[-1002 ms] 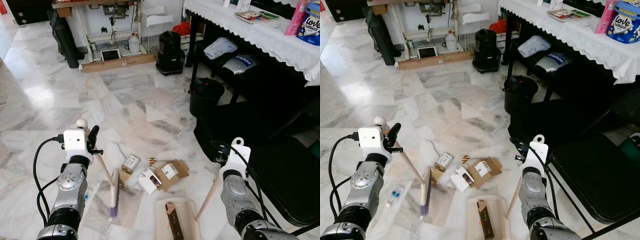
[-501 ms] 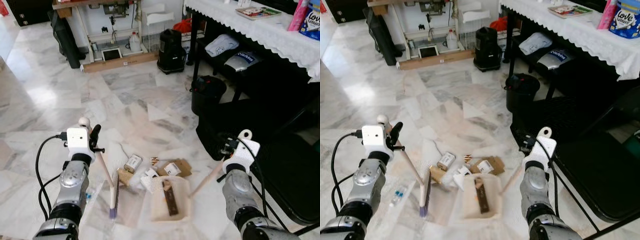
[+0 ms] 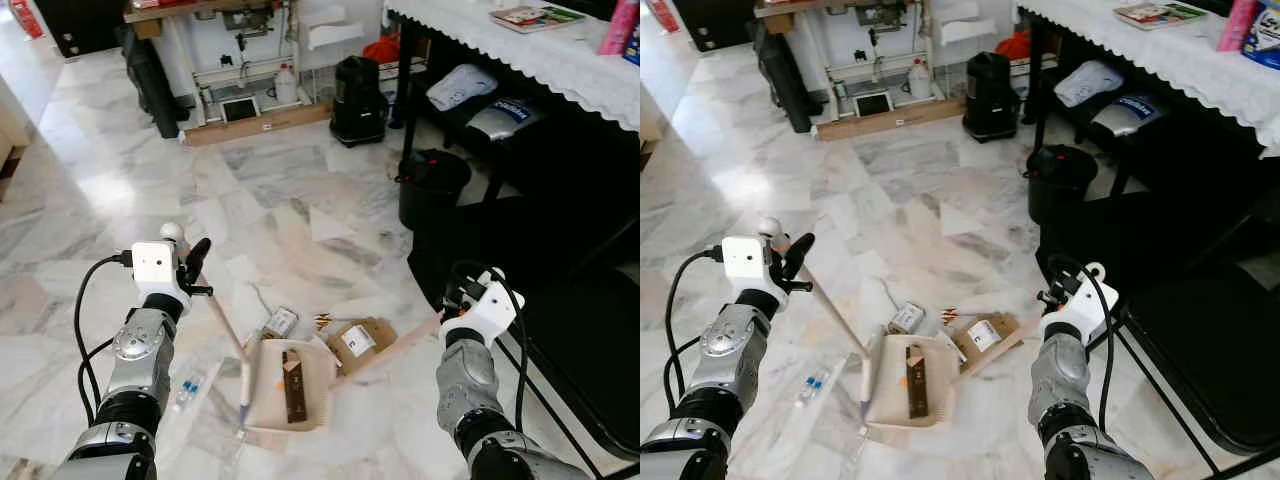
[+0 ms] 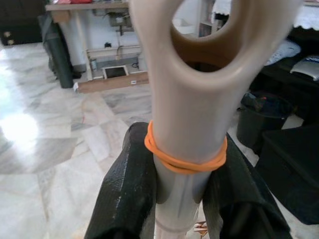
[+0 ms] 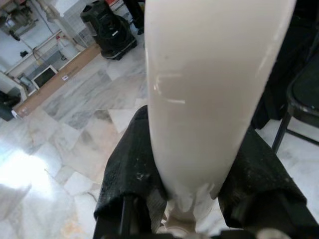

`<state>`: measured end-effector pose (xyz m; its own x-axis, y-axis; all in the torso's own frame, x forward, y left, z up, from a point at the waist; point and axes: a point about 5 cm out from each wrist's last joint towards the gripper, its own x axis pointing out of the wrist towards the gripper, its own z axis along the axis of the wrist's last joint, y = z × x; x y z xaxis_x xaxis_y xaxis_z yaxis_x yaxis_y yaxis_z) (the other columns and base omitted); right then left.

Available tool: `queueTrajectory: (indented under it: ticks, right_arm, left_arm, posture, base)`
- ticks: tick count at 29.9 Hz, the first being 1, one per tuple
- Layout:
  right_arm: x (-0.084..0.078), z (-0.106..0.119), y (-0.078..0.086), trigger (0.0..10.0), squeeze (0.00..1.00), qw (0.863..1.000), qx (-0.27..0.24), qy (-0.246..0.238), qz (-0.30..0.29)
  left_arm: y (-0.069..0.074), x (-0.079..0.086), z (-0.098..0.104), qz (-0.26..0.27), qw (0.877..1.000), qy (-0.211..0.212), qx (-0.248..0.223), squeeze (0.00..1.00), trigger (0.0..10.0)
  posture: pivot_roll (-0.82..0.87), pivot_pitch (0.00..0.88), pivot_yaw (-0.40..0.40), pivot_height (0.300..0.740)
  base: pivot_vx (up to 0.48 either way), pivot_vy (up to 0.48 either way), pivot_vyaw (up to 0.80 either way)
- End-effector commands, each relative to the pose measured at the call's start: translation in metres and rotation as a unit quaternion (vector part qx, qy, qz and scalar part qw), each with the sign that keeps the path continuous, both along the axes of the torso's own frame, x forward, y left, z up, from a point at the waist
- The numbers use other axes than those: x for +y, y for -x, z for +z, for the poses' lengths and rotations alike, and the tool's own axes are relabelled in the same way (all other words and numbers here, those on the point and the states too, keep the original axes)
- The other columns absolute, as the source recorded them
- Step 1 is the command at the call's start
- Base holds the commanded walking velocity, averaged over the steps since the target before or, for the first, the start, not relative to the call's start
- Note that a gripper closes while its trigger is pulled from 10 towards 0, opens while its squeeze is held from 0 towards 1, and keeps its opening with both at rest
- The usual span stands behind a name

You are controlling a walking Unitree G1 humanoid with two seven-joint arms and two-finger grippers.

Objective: Sweep floor

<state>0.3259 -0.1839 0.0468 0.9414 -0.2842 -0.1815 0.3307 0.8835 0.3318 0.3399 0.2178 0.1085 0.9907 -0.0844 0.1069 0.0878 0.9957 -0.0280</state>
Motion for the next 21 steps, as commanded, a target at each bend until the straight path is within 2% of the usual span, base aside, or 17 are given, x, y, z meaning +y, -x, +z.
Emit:
queueTrajectory:
  ticks: [1,4,8,13,17,21]
  right_arm:
    - [0.009,0.006,-0.006,10.0,0.00,1.000,-0.013,0.001,0.022]
    - [0.007,0.009,-0.006,10.0,0.00,0.999,-0.021,0.007,0.023]
    - [-0.002,0.014,-0.006,10.0,0.00,0.998,-0.041,0.032,0.024]
    - [-0.005,0.018,-0.006,10.0,0.00,0.997,-0.048,0.057,0.028]
    - [-0.012,0.024,-0.008,10.0,0.00,0.994,-0.061,0.086,0.032]
    - [-0.014,0.032,-0.012,10.0,0.00,0.990,-0.071,0.118,0.035]
  left_arm:
    - [0.000,0.007,0.010,0.032,0.999,0.003,-0.029,0.00,10.0]
    - [0.001,0.011,0.009,0.057,0.998,-0.006,-0.035,0.00,10.0]
    - [0.005,0.010,0.011,0.097,0.993,-0.042,-0.058,0.00,10.0]
    - [0.011,0.000,0.007,0.090,0.991,-0.067,-0.068,0.00,10.0]
    - [0.017,-0.016,-0.002,0.072,0.992,-0.083,-0.069,0.00,10.0]
    - [0.018,-0.022,-0.002,0.074,0.990,-0.089,-0.080,0.00,10.0]
  posture:
    - [0.08,0.000,0.077,0.740]
    - [0.07,0.000,0.069,0.740]
    - [0.07,0.000,0.030,0.740]
    - [0.07,0.000,0.020,0.740]
    - [0.07,0.000,0.004,0.740]
    - [0.09,0.000,-0.046,0.740]
  base:
    - [0.000,0.000,0.00]
    - [0.000,0.000,0.00]
    - [0.000,0.000,0.00]
    - [0.000,0.000,0.00]
    - [0.000,0.000,0.00]
    - [0.000,0.000,0.00]
